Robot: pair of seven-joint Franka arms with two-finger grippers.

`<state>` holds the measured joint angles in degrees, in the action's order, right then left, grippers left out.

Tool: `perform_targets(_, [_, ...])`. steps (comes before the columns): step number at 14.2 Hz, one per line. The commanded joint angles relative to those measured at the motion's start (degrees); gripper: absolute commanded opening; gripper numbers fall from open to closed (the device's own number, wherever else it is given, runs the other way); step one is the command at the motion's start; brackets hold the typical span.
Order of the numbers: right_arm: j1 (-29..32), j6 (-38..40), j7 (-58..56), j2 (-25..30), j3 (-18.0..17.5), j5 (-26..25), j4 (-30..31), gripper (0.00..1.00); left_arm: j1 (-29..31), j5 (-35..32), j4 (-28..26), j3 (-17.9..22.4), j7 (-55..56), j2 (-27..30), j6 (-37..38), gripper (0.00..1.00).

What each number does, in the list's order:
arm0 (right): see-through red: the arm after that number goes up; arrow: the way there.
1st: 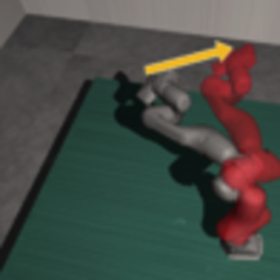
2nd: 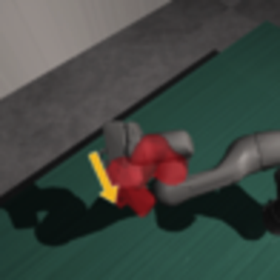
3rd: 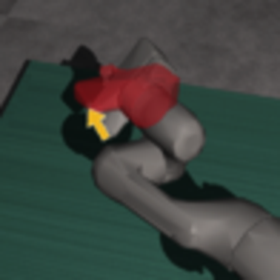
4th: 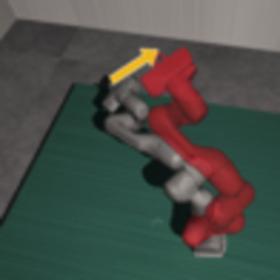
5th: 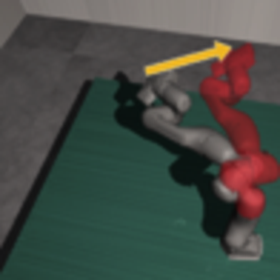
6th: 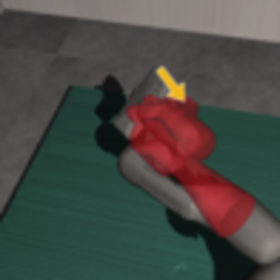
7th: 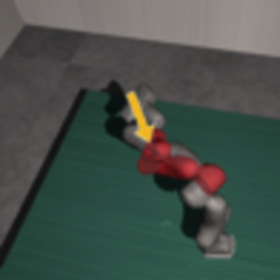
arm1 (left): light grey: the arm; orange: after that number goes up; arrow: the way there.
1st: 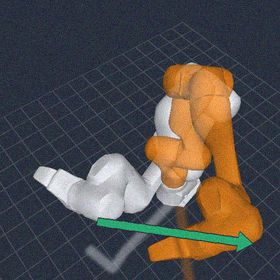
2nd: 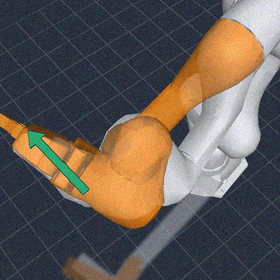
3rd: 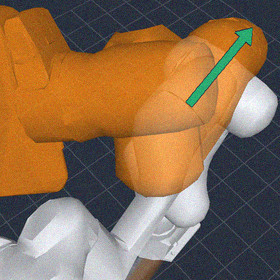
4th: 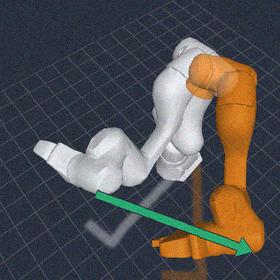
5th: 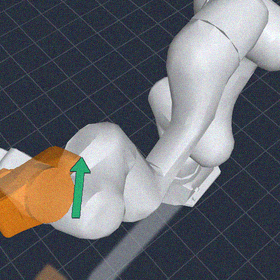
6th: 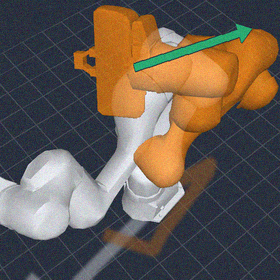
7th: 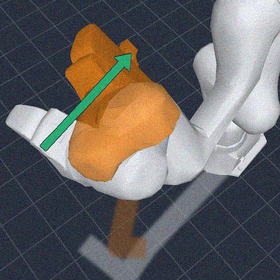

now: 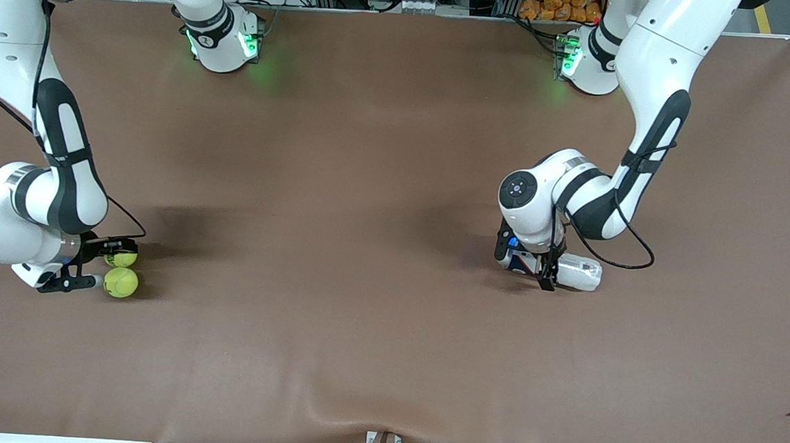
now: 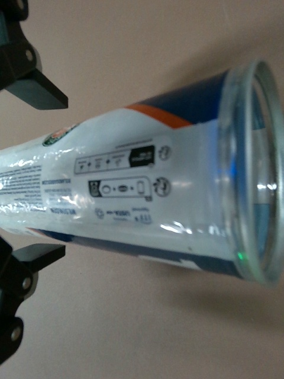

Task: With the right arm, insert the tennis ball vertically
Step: 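Grasp and stand the tube upright with the left gripper while the right grasps a ball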

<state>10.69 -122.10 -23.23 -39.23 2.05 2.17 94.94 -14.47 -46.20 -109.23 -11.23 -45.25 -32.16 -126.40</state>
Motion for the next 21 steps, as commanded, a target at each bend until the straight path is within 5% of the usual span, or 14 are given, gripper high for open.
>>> perform_targets(1, [1.52, 1.59, -2.78, 2.22, -0.91, 0.73, -0.46, 0.11, 0.84, -1.52, -0.28, -0.2, -0.63, -0.44, -1.48, 1.0])
perform_targets(9, [4.34, 8.71, -8.94, 6.96, -1.26, 6.08, -0.64, 0.12, 0.84, -3.81, -0.02, -0.2, 0.16, -2.2, -1.57, 0.97])
perform_targets(12, [3.99, 10.74, -8.59, 8.55, -1.26, 8.37, -0.81, 0.11, 0.76, -3.9, 0.25, -0.11, 0.16, -2.64, -1.57, 0.66])
perform_targets(14, [3.9, 12.05, -8.33, 9.16, -1.26, 9.69, -1.16, 0.11, 0.67, -4.16, 0.42, -0.2, 0.25, -2.73, -1.57, 0.54])
perform_targets(21, [2.23, 17.06, -2.72, 11.36, -1.26, 11.28, -1.95, 0.1, -3.37, -3.11, 4.62, -2.81, 4.99, -0.97, -1.57, 0.57])
